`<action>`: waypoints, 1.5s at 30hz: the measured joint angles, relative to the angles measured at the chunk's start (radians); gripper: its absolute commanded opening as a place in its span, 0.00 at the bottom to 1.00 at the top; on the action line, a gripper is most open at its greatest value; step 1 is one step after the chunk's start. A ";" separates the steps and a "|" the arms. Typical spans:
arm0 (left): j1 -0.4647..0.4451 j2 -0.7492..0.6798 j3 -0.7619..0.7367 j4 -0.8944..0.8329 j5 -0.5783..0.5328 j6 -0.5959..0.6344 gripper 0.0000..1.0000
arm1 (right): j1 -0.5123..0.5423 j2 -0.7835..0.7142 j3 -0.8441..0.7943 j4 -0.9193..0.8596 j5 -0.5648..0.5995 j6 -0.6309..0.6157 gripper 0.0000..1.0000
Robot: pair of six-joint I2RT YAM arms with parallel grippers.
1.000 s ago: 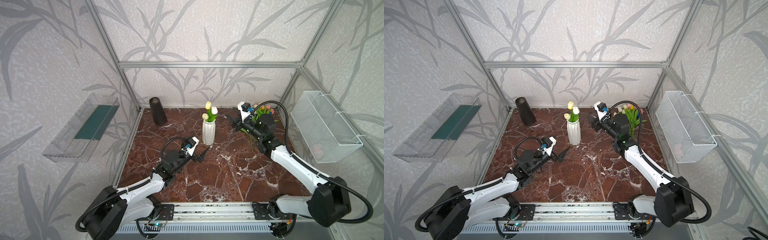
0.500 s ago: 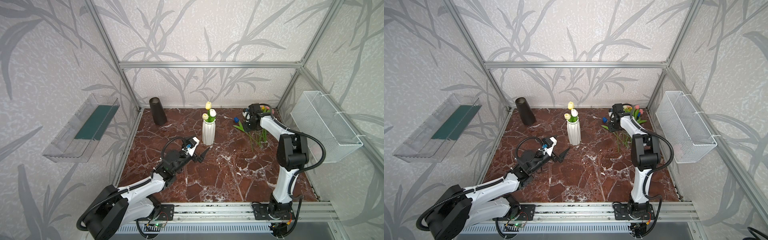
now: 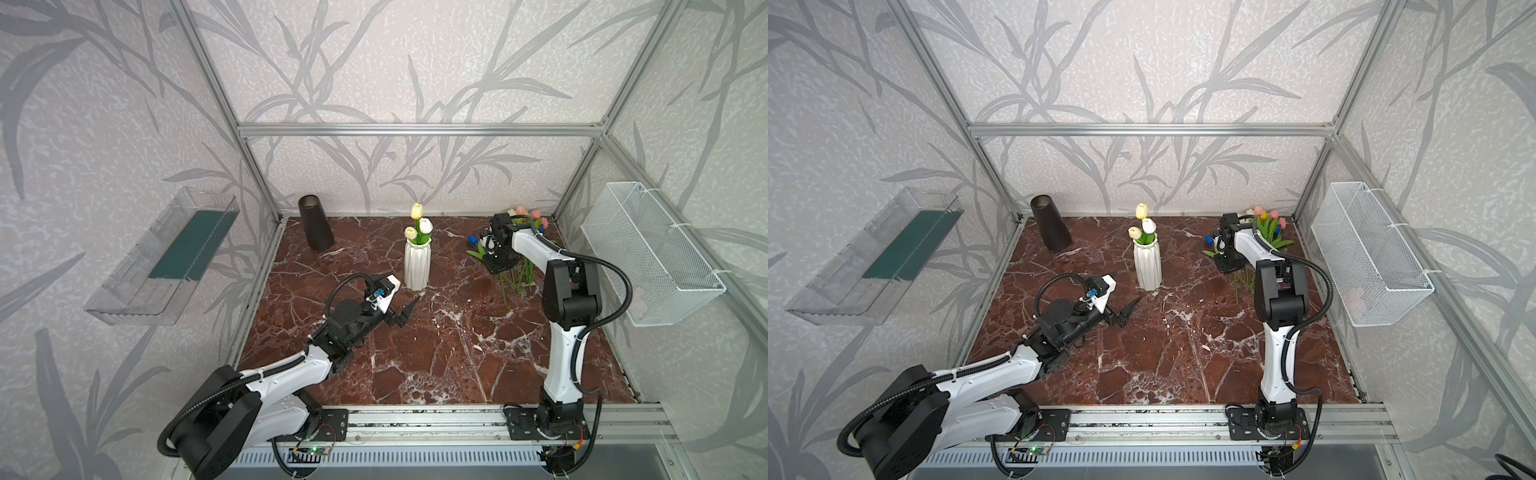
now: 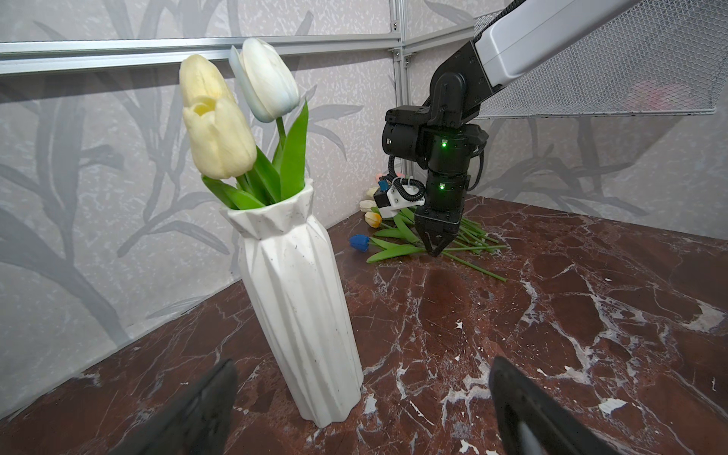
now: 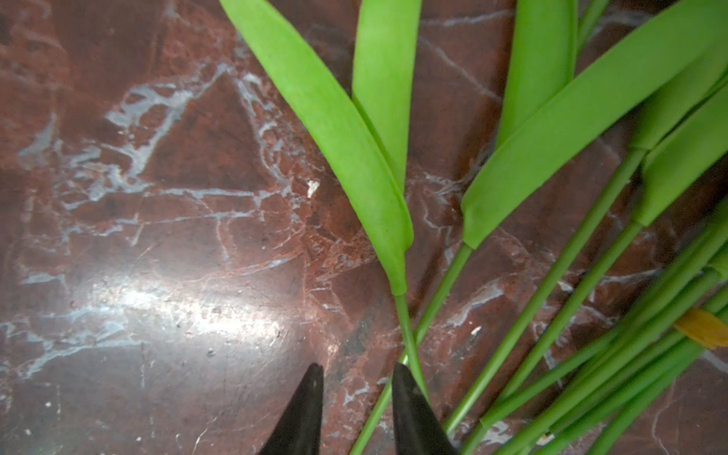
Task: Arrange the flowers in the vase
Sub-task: 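Grasp a blue tulip stem from the bundle with the right gripper, then lift the blue tulip upward toward the vase with the right gripper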
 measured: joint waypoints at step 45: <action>0.000 -0.002 -0.005 0.095 -0.166 -0.014 1.00 | 0.077 -0.976 -0.857 1.081 -0.511 0.333 0.00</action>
